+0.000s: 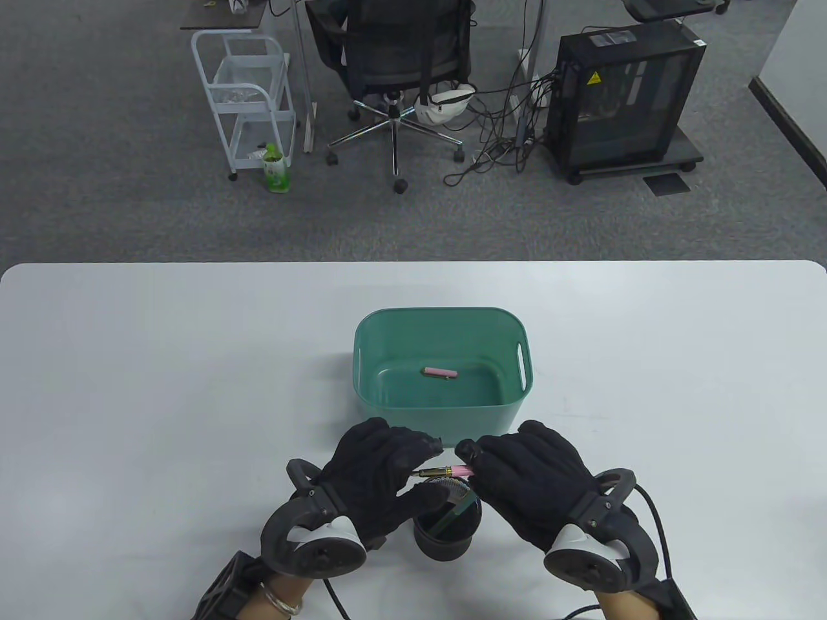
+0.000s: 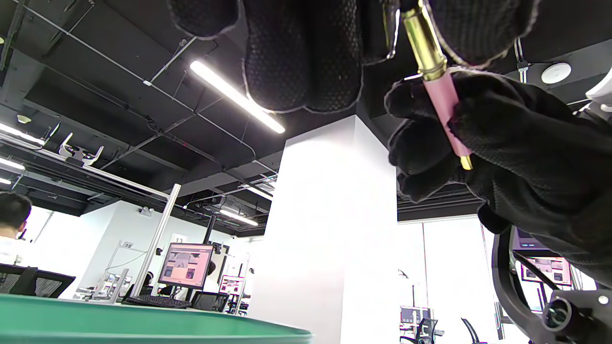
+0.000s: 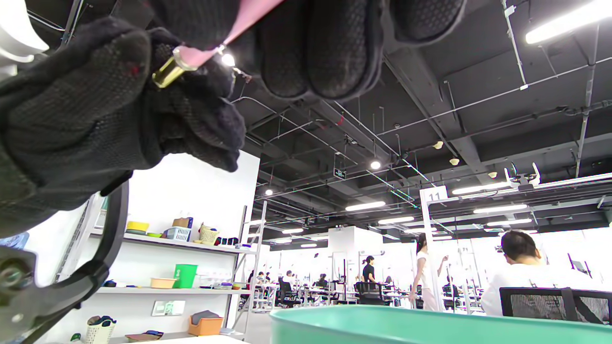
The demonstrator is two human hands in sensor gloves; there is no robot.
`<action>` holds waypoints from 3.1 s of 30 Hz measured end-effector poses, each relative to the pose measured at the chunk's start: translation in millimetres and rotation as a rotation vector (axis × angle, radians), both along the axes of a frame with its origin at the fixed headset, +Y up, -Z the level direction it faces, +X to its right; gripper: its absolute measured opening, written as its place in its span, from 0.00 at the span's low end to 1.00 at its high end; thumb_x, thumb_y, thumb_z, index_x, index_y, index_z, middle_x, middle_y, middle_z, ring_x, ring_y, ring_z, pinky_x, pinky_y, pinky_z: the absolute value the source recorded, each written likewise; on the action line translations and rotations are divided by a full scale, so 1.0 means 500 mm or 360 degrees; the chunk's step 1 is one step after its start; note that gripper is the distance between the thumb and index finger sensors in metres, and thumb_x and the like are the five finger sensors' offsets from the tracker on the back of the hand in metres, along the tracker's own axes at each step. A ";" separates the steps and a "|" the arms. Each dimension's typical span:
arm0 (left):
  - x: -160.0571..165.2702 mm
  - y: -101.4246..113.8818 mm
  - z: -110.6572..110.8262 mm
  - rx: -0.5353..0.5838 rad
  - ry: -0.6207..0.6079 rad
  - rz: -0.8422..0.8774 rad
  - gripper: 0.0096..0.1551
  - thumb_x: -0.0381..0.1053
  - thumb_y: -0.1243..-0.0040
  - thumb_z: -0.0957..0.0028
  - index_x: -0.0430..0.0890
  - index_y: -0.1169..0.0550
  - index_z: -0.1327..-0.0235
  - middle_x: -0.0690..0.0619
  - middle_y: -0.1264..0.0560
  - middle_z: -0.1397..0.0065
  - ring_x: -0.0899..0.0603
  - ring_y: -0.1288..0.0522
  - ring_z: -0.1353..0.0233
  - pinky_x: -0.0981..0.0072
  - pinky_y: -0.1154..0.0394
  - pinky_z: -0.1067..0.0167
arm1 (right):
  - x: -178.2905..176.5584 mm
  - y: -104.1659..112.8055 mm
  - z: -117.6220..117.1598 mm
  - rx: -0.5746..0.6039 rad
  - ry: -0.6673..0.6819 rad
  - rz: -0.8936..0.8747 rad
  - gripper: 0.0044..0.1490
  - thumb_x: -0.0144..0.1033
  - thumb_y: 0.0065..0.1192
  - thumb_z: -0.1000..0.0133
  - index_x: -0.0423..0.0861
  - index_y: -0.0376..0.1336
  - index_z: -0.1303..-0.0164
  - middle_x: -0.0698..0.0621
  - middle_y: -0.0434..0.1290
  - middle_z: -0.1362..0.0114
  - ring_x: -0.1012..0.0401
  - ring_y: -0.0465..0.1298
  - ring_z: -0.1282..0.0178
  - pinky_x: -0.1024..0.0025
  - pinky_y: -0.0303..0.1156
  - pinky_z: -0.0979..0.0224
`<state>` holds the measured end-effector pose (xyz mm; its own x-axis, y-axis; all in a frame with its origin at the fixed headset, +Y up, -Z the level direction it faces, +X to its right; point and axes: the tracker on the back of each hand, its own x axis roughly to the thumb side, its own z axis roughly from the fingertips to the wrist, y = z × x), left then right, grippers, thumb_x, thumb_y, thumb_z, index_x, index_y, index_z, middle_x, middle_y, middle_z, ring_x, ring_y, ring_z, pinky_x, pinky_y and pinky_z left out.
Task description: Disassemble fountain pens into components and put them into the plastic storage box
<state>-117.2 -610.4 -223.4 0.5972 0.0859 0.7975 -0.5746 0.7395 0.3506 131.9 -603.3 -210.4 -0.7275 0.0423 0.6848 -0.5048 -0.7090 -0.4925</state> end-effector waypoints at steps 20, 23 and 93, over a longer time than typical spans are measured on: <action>0.005 -0.001 0.001 0.0005 -0.0009 -0.0013 0.24 0.60 0.44 0.31 0.43 0.24 0.36 0.50 0.17 0.38 0.45 0.19 0.39 0.46 0.33 0.26 | 0.003 0.000 -0.003 -0.0001 -0.0006 -0.0004 0.27 0.51 0.57 0.39 0.58 0.69 0.30 0.56 0.76 0.33 0.61 0.77 0.37 0.53 0.65 0.21; 0.004 -0.001 0.000 0.0000 -0.0015 -0.0004 0.24 0.60 0.44 0.31 0.43 0.23 0.38 0.51 0.15 0.41 0.46 0.18 0.41 0.47 0.32 0.27 | 0.003 -0.001 -0.003 -0.0002 -0.0002 -0.0004 0.27 0.51 0.57 0.39 0.58 0.69 0.30 0.56 0.76 0.33 0.61 0.77 0.37 0.53 0.65 0.21; 0.004 -0.003 -0.002 -0.0009 -0.0017 -0.0023 0.24 0.60 0.47 0.29 0.43 0.25 0.36 0.49 0.17 0.38 0.45 0.19 0.39 0.46 0.33 0.25 | 0.003 -0.001 -0.005 -0.0004 -0.0010 0.0006 0.27 0.51 0.57 0.39 0.58 0.69 0.30 0.56 0.76 0.33 0.61 0.77 0.37 0.53 0.65 0.21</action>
